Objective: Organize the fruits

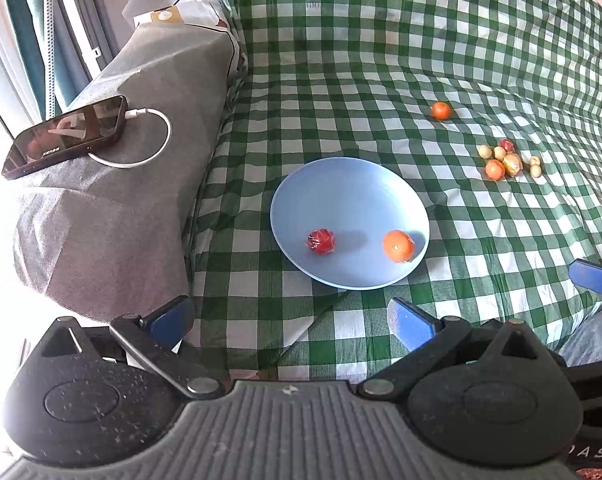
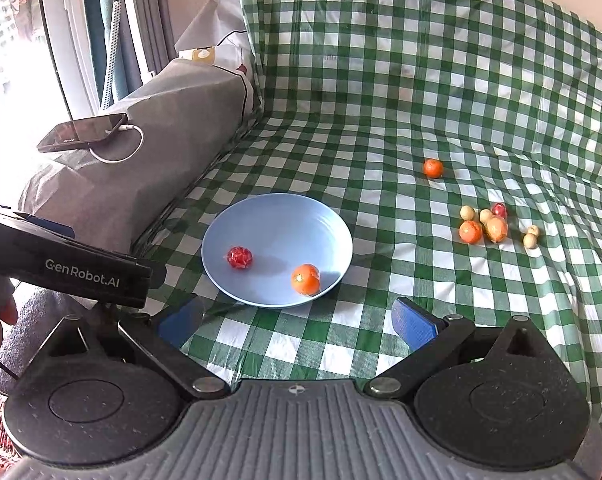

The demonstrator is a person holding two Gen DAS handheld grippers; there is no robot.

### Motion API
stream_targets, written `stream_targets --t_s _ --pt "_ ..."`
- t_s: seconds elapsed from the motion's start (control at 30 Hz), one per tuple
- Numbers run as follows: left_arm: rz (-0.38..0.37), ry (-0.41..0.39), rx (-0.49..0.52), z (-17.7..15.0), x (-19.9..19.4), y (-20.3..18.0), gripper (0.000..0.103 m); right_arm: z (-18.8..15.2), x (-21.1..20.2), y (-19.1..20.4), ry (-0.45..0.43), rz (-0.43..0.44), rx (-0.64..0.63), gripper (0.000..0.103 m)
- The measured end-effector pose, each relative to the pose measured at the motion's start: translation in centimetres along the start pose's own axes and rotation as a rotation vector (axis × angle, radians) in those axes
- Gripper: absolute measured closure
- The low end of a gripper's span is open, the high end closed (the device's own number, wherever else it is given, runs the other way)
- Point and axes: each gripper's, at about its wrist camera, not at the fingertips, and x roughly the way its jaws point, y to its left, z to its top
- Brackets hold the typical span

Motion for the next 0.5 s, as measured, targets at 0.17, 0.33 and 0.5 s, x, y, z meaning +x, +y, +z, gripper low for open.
stream_targets --t_s 0.17,0.33,0.5 --pt "0.0 0.004 0.002 0.03 0.1 0.0 0.0 -0.02 0.26 -0.16 0.01 0.002 0.006 0.003" --pt "-0.001 0.01 0.008 0.14 0.35 -0.15 0.0 0.0 0.34 -0.35 0.013 0.006 0.007 0.003" --pt "-0.005 0.013 0.013 0.34 0.51 -0.46 0.0 -0.12 0.43 -0.43 0.011 0.002 0.013 0.003"
